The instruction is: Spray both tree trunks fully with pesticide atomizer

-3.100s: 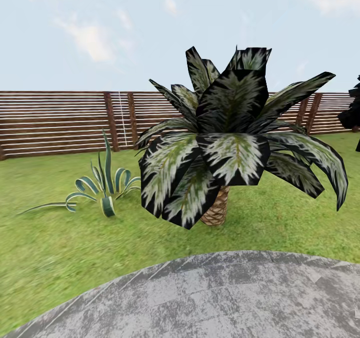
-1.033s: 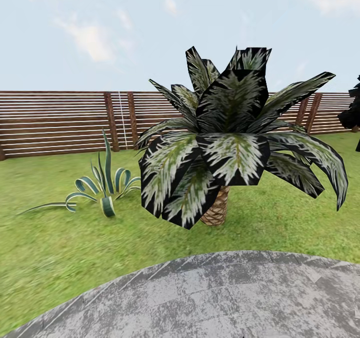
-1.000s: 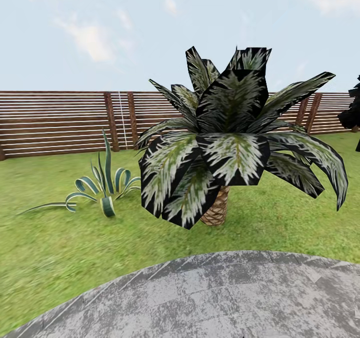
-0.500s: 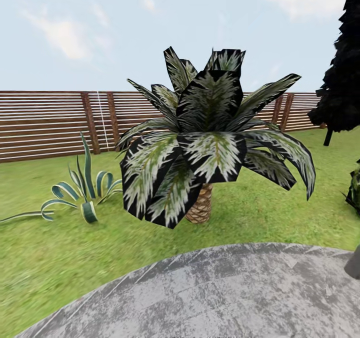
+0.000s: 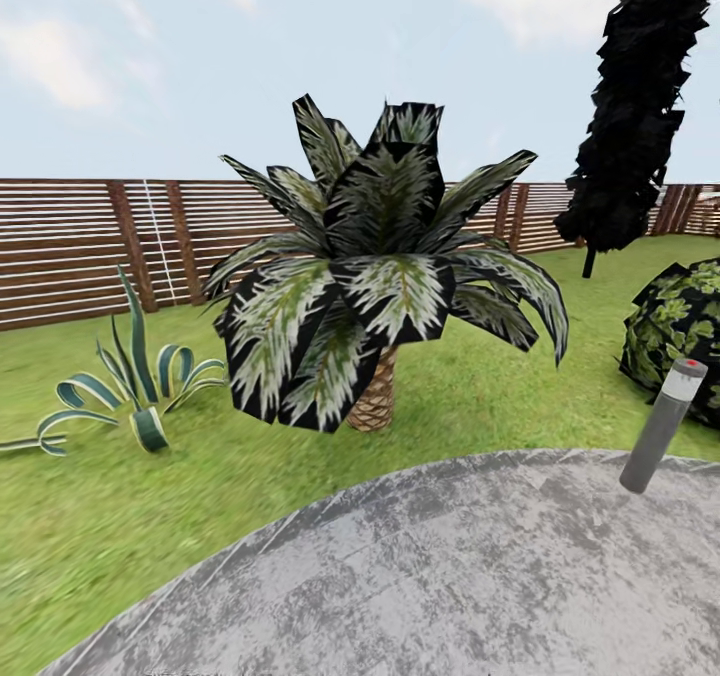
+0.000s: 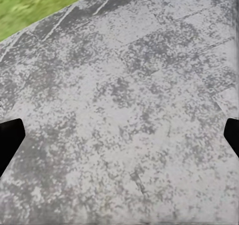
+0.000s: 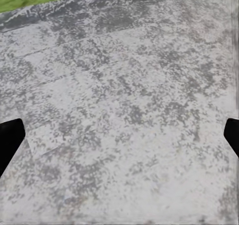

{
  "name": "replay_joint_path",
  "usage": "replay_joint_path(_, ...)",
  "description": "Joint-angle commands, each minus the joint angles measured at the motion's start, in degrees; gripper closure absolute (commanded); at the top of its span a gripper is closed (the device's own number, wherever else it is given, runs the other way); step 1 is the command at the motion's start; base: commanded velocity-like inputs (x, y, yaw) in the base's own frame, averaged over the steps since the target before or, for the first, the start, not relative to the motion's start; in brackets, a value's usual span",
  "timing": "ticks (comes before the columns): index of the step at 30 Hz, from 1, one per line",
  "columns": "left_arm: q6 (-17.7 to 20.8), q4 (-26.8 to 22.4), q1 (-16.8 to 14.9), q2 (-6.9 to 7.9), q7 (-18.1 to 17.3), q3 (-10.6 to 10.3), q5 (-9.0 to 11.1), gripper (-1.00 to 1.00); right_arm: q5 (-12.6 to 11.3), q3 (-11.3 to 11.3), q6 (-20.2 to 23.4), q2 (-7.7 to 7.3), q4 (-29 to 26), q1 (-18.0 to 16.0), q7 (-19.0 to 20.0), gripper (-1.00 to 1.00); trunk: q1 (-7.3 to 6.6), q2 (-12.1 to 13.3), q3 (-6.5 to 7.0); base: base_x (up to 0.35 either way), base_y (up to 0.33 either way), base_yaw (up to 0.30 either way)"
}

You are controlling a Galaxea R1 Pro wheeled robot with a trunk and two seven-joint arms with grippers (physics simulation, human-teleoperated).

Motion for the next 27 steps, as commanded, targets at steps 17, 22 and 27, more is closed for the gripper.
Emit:
replay_joint_path(17,-0.1,0.0,0.0,0.13,0.1,-0.1,-0.2,-1.0,0.0,0.0,0.0,0.0,0.0,0.0,0.0,-1.0,0.0,0.0,-0.63,-0.191,0.185,-0.259)
replay_joint_path(22,-0.1,0.0,0.0,0.06,0.2,-0.1,-0.2,-1.0,0.0,0.0,0.0,0.0,0.0,0.0,0.0,-1.0,0.0,0.0,-0.83,-0.006,0.007,-0.258)
replay_joint_path(27,0.0,0.0,0.0,-0.03,0.3,-0.1,-0.2,-1.0,0.0,0.0,0.0,0.0,0.0,0.0,0.0,-1.0,0.0,0.0,-1.02,-0.001,0.001,-0.257)
